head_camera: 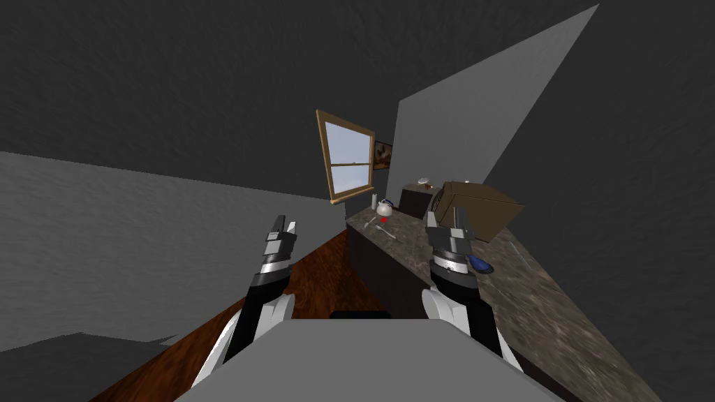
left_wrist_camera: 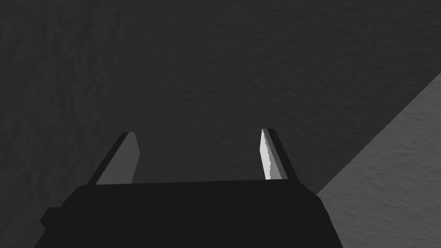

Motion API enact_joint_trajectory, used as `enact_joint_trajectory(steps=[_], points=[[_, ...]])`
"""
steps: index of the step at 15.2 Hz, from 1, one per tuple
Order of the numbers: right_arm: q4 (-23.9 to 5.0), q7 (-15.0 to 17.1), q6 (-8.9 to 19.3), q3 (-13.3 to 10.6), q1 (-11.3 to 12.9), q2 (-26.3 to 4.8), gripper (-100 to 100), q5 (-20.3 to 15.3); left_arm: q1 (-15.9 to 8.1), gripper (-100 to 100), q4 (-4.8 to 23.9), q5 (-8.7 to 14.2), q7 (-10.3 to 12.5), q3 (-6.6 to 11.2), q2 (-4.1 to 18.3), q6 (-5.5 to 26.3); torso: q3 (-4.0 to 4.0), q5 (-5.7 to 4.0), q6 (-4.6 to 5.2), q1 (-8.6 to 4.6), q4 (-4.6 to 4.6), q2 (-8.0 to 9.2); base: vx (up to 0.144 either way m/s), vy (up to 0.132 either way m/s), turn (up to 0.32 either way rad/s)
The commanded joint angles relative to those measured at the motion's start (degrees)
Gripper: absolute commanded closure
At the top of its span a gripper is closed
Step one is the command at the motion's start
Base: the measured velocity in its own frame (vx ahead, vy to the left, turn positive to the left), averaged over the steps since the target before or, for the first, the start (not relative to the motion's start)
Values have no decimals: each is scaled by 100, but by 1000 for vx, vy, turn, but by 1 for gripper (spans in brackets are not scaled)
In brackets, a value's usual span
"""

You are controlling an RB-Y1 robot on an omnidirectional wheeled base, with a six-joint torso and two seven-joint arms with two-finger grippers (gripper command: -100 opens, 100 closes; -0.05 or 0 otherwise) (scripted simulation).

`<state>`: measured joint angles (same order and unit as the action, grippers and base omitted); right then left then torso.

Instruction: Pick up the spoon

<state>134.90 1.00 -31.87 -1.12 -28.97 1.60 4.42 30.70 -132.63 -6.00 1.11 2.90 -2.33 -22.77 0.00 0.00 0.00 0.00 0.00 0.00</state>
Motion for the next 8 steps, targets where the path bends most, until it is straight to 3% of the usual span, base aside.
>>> enact_joint_trajectory(steps=[1, 2, 8], points=[[-57, -1, -5, -3, 8, -267, -100, -39, 0, 0, 0, 0, 0, 0, 0, 0, 0, 0, 0, 0, 0, 0, 10, 10, 16], [-57, -1, -5, -3, 8, -267, -100, -39, 0, 0, 0, 0, 0, 0, 0, 0, -1, 0, 0, 1, 0, -2, 14, 14, 15], [-287, -4, -24, -17, 40, -928, -100, -196, 0, 0, 0, 0, 0, 0, 0, 0, -7, 2, -1, 12, -3, -13, 26, 30, 20]])
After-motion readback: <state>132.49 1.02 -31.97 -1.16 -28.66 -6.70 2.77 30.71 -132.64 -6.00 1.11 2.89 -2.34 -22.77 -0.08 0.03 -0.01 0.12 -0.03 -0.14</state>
